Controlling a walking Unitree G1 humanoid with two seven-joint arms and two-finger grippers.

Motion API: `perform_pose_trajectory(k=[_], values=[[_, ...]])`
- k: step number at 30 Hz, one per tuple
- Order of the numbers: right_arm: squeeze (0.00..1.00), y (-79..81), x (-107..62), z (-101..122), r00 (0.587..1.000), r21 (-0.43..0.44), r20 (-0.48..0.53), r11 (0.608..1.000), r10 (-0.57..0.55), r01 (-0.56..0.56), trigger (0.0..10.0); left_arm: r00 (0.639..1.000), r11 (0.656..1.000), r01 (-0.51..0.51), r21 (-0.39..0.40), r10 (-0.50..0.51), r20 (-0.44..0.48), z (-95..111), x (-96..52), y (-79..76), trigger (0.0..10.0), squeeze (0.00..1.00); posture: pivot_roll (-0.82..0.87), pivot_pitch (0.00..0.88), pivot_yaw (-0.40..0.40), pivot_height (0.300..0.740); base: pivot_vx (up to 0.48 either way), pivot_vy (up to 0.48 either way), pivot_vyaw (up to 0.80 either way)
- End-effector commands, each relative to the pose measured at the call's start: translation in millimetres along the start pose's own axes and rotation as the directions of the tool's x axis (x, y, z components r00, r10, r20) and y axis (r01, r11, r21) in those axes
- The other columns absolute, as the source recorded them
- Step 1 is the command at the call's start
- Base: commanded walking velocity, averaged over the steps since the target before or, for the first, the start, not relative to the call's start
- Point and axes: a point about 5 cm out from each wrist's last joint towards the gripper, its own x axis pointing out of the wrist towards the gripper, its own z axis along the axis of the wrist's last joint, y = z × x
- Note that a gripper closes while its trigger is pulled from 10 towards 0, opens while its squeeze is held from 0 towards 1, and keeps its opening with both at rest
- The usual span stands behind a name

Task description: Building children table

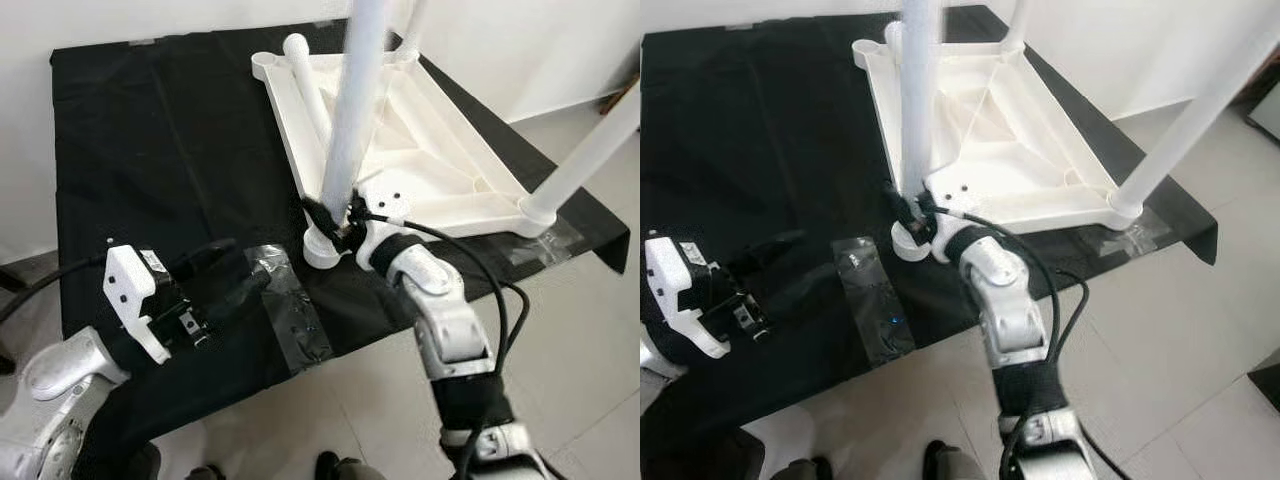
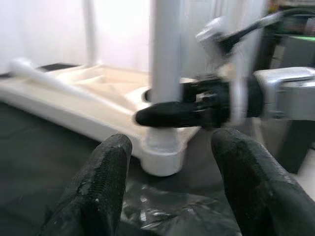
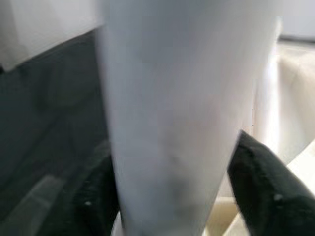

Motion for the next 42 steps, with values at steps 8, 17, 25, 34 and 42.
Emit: perform_pose_trajectory(k=[8,17,25,34,42], values=[[0.0,-25.6,0.3,38,0.935,-0.157,0.057,0.928,0.35,-0.338,10.0,0.997,0.994,-0.075,-0.083,0.073,-0.022,-40,6.4,-18.2,10.0,0.0,0.08,0.269,-0.11,0.74,0.0,0.0,0.0],[0.0,-56.7,6.2,53,0.842,-0.173,-0.018,0.828,0.539,-0.533,10.0,0.993,0.987,-0.119,-0.108,0.119,-0.004,-51,10.0,-24.5,10.0,0.0,0.09,0.265,-0.143,0.74,0.0,0.0,0.0],[0.0,-64.1,6.8,42,0.827,-0.12,-0.044,0.819,0.56,-0.561,0.0,0.993,0.989,-0.115,-0.094,0.115,-0.004,-54,12.4,-27.2,10.0,0.0,0.09,0.267,-0.148,0.74,0.0,0.0,0.0],[0.0,-77.4,-0.8,9,0.92,-0.088,-0.074,0.917,0.384,-0.39,0.0,0.995,0.993,-0.098,-0.066,0.097,-0.009,-56,13.6,-30.3,10.0,0.0,0.08,0.273,-0.156,0.74,0.0,0.0,0.0],[0.0,-14.6,-37.1,-77,0.92,-0.056,-0.315,0.972,-0.235,0.229,0.0,0.997,0.995,-0.082,-0.05,0.082,-0.01,-54,10.5,-26.7,10.0,0.0,0.05,0.291,-0.123,0.74,0.0,0.0,0.0]])
